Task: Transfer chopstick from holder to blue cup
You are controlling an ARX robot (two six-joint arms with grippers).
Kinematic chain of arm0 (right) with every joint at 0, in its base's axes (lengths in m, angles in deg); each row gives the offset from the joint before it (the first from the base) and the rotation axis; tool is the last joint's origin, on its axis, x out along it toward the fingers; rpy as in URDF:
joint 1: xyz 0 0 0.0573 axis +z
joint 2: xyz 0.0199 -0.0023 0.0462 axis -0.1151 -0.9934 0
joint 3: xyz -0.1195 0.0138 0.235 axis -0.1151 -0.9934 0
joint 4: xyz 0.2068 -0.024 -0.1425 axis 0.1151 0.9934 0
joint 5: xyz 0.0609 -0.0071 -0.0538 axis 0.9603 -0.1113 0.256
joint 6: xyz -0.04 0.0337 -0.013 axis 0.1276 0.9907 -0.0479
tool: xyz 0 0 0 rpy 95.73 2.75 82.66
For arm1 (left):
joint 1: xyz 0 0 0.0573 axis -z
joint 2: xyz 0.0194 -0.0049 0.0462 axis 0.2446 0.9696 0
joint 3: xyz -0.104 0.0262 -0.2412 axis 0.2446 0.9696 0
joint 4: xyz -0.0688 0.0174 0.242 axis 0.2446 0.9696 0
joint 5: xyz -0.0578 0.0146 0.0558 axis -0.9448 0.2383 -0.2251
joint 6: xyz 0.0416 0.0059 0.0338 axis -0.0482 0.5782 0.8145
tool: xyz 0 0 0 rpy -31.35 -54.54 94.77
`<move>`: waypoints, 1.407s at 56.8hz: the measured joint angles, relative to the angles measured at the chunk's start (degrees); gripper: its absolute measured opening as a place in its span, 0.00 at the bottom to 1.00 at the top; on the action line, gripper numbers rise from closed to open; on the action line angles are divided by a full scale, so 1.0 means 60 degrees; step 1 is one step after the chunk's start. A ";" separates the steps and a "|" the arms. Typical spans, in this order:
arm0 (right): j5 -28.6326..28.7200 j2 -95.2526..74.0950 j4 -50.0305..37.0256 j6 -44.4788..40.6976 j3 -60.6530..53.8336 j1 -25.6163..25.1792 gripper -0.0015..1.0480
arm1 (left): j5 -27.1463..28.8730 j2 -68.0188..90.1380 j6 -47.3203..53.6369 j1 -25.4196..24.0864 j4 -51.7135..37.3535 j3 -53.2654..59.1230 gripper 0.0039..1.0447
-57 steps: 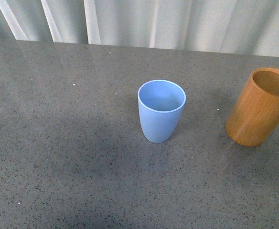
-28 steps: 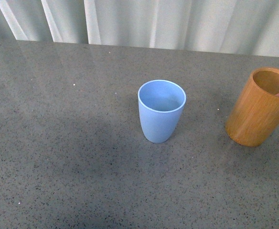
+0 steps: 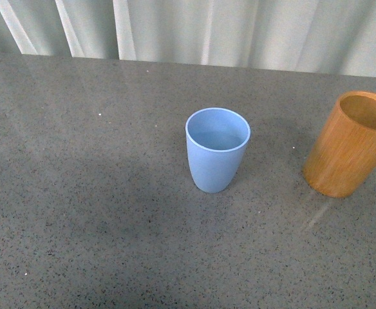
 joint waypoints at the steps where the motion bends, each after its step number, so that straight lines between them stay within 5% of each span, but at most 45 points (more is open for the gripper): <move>1: -0.0142 -0.0047 -0.0047 0.0000 -0.0047 0.0215 0.03 | 0.0000 0.0000 0.0000 0.0000 0.0000 0.0000 0.94; 14: -0.1082 -0.1727 -0.1231 0.0193 -0.0809 0.1599 0.03 | 0.0000 0.0004 0.0000 0.0000 0.0000 0.0000 0.94; 41: -0.1548 -0.3490 -0.1956 0.0160 -0.0871 0.1938 0.03 | 0.0000 0.0000 0.0000 0.0000 0.0000 0.0000 0.94; 47: -0.1672 -0.3668 -0.2208 0.0259 -0.1009 0.1956 0.24 | 0.0000 0.0000 0.0000 0.0000 0.0000 0.0000 0.94; 51: -0.5209 -0.3759 -0.5654 -0.0379 -0.2229 0.2310 0.11 | -0.0004 0.0000 0.0000 0.0000 0.0000 0.0000 0.94; 57: -0.7267 -0.3326 -0.7858 -0.0729 -0.3395 0.2084 0.01 | 0.0029 0.0000 0.0000 0.0000 0.0000 0.0000 0.94; 80: -0.6382 -0.0627 -0.7595 -0.0903 -0.5512 0.0925 0.01 | 0.0004 -0.0004 0.0004 0.0000 0.0000 0.0000 0.94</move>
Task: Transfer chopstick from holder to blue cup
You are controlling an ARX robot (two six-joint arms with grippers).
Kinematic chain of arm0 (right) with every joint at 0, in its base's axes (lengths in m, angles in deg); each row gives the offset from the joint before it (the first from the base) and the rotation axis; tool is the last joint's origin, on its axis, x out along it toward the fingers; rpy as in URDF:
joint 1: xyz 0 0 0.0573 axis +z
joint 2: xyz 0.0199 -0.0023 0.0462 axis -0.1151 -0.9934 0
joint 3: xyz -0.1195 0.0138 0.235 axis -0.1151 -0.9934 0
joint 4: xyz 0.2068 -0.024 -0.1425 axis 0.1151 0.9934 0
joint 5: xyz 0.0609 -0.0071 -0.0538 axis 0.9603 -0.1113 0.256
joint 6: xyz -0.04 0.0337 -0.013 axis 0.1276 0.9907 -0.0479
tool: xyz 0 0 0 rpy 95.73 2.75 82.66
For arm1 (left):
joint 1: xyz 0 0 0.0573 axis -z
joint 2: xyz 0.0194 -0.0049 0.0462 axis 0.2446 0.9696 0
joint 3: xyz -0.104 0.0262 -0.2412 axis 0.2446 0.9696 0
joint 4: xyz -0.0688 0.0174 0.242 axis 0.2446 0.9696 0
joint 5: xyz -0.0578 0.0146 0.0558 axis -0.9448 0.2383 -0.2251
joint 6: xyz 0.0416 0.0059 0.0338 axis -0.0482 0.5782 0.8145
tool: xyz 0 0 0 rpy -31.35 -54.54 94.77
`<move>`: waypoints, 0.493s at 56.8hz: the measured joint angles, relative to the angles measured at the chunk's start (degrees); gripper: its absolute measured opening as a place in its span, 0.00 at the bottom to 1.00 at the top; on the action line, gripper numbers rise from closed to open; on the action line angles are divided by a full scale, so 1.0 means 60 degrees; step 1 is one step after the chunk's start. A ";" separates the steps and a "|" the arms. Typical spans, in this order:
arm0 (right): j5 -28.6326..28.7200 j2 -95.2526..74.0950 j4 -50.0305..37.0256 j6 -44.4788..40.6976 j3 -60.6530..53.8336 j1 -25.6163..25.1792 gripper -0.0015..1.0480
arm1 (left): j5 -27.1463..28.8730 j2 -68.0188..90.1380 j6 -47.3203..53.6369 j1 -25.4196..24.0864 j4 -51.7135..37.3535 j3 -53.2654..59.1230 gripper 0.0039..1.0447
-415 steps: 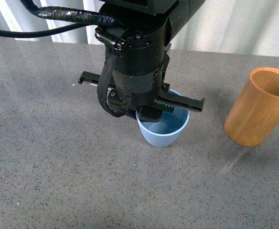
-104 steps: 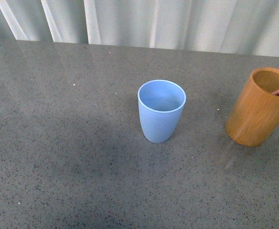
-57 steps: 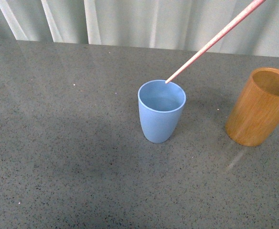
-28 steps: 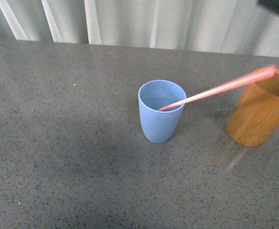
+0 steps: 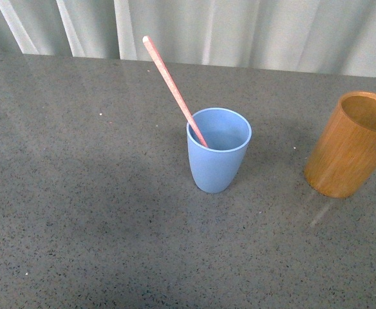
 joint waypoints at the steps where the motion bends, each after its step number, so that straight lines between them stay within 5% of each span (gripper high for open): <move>1: 0.0015 0.0069 0.0033 -0.0004 -0.0033 -0.0025 0.01 | 0.0000 0.0000 -0.0004 0.0000 0.0000 0.0000 0.94; 28: 0.1158 0.2805 0.1534 -0.0007 -0.1129 -0.1228 0.01 | -0.0007 0.0000 0.0000 0.0000 0.0000 0.0000 0.94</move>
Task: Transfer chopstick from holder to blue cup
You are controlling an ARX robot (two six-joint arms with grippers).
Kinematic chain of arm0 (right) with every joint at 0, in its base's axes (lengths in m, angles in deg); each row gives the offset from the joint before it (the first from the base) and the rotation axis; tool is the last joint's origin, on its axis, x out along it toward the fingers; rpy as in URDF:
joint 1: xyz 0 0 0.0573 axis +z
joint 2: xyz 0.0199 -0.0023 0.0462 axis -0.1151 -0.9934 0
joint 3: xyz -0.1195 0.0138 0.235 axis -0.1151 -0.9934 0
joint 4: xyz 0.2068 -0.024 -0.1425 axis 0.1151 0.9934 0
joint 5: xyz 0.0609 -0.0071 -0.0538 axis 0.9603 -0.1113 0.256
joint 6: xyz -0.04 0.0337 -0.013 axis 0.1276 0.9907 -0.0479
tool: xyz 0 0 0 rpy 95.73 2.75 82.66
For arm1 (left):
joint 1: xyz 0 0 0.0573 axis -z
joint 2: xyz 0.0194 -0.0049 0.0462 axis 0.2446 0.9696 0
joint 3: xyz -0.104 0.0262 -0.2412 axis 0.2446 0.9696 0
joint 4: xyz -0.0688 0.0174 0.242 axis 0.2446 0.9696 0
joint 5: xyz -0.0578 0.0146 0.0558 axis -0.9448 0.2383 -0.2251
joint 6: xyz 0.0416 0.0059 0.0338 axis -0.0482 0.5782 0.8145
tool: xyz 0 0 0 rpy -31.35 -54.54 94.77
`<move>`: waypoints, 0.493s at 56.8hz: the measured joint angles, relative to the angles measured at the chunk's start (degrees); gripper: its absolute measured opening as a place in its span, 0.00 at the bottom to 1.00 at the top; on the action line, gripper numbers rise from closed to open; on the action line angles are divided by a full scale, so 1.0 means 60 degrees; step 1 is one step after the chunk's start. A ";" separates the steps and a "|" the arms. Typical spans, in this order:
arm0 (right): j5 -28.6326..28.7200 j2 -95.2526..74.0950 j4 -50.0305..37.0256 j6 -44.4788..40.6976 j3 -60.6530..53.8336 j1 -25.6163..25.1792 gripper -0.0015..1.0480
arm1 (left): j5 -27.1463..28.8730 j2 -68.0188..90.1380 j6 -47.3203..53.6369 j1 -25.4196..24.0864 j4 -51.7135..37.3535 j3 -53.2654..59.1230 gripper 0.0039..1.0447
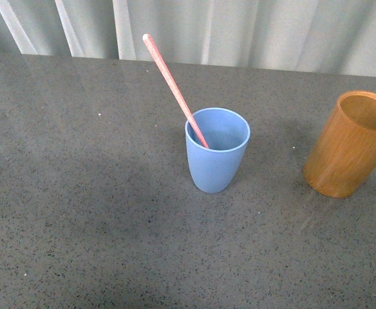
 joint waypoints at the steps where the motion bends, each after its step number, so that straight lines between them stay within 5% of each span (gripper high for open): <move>1: 0.0000 0.0142 0.0117 0.0000 0.0000 0.0000 0.01 | 0.0004 0.0000 -0.0004 0.0000 0.0000 0.0000 0.94; 28: 0.0000 0.2739 0.2521 0.0004 -0.0025 0.0000 0.01 | 0.0004 0.0000 0.0000 0.0000 0.0000 0.0000 0.94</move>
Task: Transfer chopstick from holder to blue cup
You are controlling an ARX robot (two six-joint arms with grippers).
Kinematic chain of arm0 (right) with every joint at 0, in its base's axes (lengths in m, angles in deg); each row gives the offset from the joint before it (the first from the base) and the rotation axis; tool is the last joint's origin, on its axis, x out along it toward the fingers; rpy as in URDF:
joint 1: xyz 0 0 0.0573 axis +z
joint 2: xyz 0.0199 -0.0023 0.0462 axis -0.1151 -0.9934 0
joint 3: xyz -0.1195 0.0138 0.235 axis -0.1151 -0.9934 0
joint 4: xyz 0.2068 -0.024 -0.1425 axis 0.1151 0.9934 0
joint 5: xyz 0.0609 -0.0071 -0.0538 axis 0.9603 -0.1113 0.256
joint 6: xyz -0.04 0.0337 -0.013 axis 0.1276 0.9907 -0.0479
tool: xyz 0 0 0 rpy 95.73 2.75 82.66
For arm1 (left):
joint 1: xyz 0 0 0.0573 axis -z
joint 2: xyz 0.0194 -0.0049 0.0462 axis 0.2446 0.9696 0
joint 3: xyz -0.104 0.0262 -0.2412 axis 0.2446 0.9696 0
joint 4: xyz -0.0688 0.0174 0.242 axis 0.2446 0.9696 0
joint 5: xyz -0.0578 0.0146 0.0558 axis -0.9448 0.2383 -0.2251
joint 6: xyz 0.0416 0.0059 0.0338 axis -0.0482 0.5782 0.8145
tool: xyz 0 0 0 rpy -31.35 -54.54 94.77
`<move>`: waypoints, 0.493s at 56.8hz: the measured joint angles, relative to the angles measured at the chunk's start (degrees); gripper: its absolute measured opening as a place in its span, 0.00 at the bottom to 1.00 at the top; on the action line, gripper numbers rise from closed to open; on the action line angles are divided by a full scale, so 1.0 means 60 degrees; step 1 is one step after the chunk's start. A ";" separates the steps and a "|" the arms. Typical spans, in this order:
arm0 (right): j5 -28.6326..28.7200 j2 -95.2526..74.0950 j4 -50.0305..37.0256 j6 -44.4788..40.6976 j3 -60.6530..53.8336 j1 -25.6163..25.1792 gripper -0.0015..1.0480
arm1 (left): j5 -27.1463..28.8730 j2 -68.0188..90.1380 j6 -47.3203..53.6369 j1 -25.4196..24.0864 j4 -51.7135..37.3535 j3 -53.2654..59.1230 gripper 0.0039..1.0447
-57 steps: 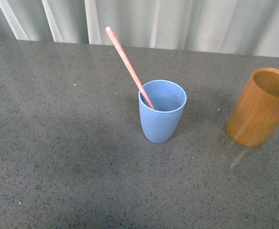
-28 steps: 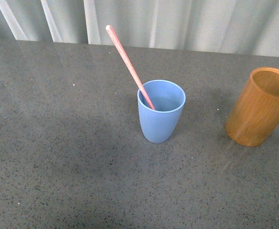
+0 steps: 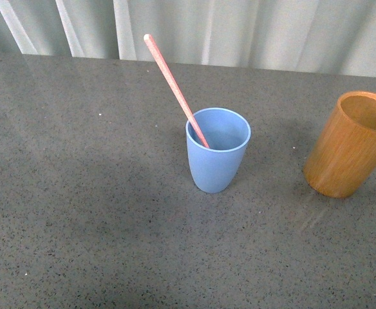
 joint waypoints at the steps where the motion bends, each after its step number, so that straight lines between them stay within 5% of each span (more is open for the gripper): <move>1: 0.0000 0.0047 0.0047 -0.0004 0.0000 0.0000 0.01 | 0.0000 0.0000 0.0000 0.0000 0.0000 0.0000 0.94; 28: -0.0004 0.1708 0.1672 0.0000 -0.0004 0.0000 0.01 | 0.0000 0.0000 0.0000 0.0000 0.0000 0.0000 0.94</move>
